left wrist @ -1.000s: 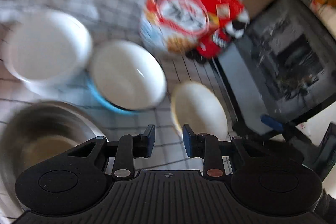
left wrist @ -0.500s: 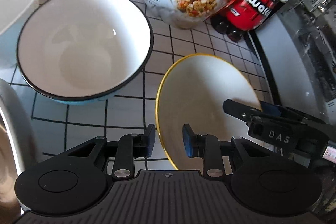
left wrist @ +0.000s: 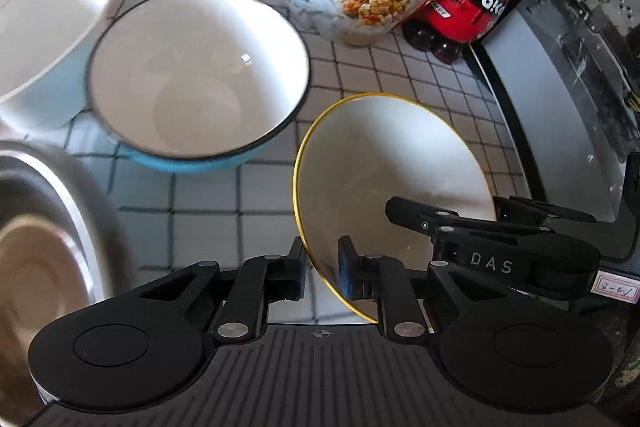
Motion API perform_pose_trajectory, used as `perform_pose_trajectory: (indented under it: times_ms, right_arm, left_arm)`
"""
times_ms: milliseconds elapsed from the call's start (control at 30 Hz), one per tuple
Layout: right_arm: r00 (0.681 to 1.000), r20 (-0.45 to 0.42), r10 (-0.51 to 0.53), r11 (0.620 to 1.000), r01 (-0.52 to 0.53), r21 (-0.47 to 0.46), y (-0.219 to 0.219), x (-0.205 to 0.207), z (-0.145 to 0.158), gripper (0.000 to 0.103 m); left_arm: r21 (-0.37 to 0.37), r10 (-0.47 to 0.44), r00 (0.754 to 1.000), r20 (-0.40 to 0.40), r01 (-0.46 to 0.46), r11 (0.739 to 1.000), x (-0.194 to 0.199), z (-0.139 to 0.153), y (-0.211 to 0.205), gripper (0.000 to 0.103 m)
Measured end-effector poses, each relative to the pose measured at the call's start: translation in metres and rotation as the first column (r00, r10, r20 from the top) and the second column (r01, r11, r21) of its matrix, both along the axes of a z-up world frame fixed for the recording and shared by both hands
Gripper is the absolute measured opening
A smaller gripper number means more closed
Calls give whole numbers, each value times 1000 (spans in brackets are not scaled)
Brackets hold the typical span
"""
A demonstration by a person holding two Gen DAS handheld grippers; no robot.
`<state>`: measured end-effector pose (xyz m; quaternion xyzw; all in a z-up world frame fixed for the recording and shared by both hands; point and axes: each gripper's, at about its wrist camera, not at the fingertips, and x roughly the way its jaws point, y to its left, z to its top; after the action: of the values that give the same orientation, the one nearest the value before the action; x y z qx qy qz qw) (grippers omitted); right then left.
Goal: Organize plates and bowls
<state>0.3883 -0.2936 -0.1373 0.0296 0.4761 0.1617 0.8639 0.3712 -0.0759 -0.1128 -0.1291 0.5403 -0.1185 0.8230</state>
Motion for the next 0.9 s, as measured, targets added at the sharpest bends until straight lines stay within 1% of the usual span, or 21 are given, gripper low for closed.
perform_pose_trajectory:
  times_ms: [100, 233, 333, 400, 500, 900]
  right_arm:
    - [1000, -14, 19, 1000, -19, 5, 13, -16, -1, 62]
    - [997, -40, 61, 998, -60, 16, 32, -38, -2, 63]
    - [996, -60, 66, 998, -64, 26, 43, -50, -2, 65]
    - [995, -69, 72, 997, -70, 33, 49, -55, -2, 67]
    - [994, -68, 81, 997, -80, 18, 56, -58, -2, 68]
    - [994, -89, 63, 997, -60, 38, 54, -62, -3, 68]
  left_arm:
    - [18, -12, 1000, -14, 12, 1000, -10, 2, 10, 19]
    - [32, -17, 998, -53, 18, 999, -26, 2, 28, 19]
    - [45, -22, 998, -59, 25, 999, -34, 4, 37, 19]
    - [57, -23, 998, -58, 27, 998, -37, 4, 41, 19]
    - [45, -29, 998, -61, 31, 999, -39, 4, 45, 19]
    - [45, -43, 997, -64, 46, 998, -40, 5, 45, 19]
